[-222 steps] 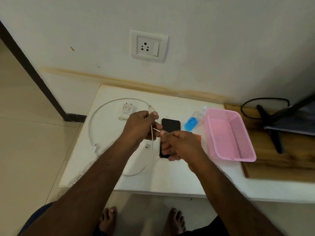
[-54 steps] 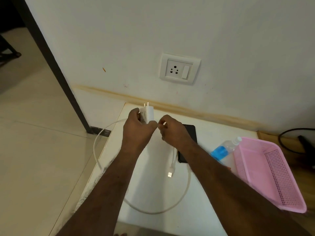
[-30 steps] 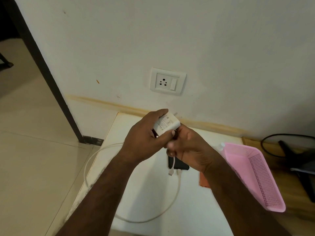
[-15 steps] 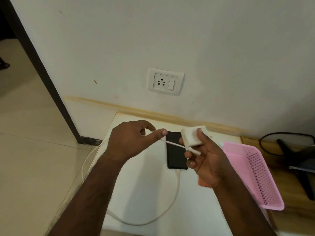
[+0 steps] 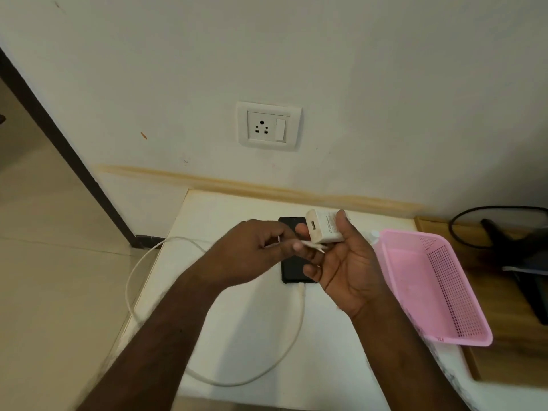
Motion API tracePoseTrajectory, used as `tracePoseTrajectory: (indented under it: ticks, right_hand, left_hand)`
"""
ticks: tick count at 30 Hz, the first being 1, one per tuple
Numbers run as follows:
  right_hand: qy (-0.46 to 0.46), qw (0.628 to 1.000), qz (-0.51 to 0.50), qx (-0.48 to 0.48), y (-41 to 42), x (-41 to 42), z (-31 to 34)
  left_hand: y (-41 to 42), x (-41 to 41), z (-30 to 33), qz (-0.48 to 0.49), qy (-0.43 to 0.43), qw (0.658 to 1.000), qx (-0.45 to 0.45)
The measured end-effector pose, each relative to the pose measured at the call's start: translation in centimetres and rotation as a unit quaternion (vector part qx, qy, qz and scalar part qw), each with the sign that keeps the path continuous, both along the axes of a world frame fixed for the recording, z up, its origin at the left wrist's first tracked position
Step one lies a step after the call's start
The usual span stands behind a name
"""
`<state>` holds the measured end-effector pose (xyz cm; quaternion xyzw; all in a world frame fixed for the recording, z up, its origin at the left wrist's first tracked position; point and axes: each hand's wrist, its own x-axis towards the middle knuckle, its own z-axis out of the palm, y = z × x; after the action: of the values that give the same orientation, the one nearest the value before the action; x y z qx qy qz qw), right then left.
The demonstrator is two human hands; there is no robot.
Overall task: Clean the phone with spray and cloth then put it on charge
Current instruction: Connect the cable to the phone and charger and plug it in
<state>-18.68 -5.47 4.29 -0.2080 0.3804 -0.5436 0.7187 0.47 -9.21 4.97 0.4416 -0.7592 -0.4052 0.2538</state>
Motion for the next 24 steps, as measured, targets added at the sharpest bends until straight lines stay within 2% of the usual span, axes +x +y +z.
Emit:
tracePoseTrajectory:
  ticks: [3,7,9,13,18,24]
  right_hand:
    - [-0.010,1.000,-0.014,-0.004,-0.2,-1.0,0.2]
    - [-0.132,0.991,-0.008,-0.019,-0.3,-1.3,0.7]
    - [-0.176,0.984,0.010,-0.035,-0.3,-1.2,0.8]
    - [-0.201,0.978,0.025,-0.052,-0.5,-1.1,1.2]
    - [-0.195,0.979,0.022,-0.052,-0.5,-0.7,1.6]
    - [-0.155,0.984,0.044,-0.078,-0.4,0.0,2.4]
  left_hand:
    - [-0.4,1.4,0.0,0.011,0.083,0.995,0.055]
    - [-0.7,1.6,1.4,0.034,0.218,0.969,0.112]
    - [-0.7,1.2,2.1,0.035,0.257,0.955,0.142]
    - [-0.5,-0.1,2.8,0.043,0.277,0.945,0.166]
    - [-0.1,-0.7,3.0,0.030,0.308,0.943,0.125]
    - [0.2,-1.0,2.8,0.026,0.320,0.938,0.129]
